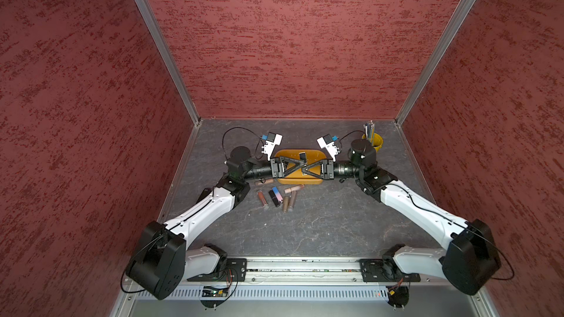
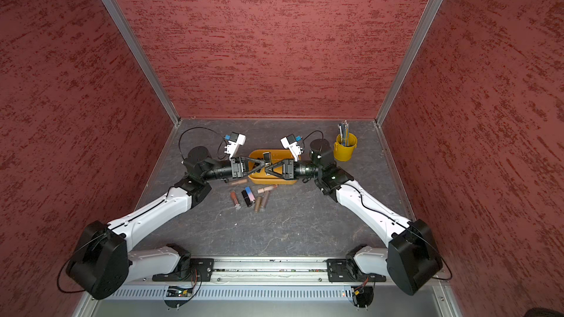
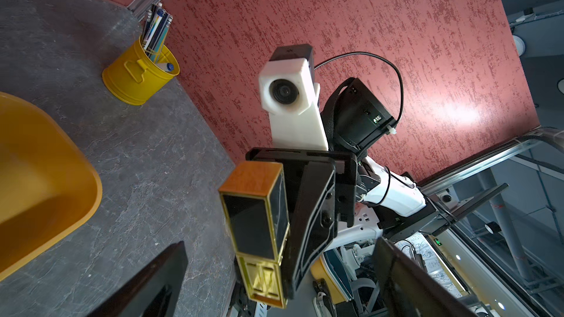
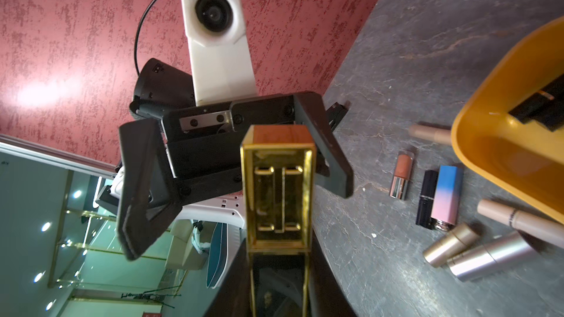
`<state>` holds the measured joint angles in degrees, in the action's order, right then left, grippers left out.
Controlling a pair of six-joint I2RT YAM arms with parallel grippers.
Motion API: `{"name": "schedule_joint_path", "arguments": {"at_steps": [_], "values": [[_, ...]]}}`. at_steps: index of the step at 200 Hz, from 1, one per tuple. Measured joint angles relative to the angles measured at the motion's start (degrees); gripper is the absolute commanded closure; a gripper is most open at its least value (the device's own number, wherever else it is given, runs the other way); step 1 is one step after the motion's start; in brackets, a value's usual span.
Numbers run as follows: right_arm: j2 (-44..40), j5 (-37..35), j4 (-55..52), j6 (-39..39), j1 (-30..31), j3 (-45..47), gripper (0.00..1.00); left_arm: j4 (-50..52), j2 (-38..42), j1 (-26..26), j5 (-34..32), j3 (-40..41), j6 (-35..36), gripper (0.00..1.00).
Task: Put the lipstick into the storage box
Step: Pick up the lipstick at the center of the board.
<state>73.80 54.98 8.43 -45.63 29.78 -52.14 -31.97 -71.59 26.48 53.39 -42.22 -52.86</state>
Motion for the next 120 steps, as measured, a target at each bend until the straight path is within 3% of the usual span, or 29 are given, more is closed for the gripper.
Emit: {"name": "schedule_joint_path", "arguments": {"at_steps": [18,58,120], "values": [[0.13,1.51,3.39,-2.01,0.0,1.01,0.81,0.04,0.0,0.35,0.0,-0.22,0.48,0.0],[0.22,3.39,7.98,-5.01,0.0,2.69,0.81,-1.03,-0.96,0.59,0.33,-2.14,0.72,0.12],[0.24,4.83,11.02,-6.93,0.0,4.44,0.81,-4.04,-4.42,0.76,0.35,-2.36,-1.66,0.41]]}}
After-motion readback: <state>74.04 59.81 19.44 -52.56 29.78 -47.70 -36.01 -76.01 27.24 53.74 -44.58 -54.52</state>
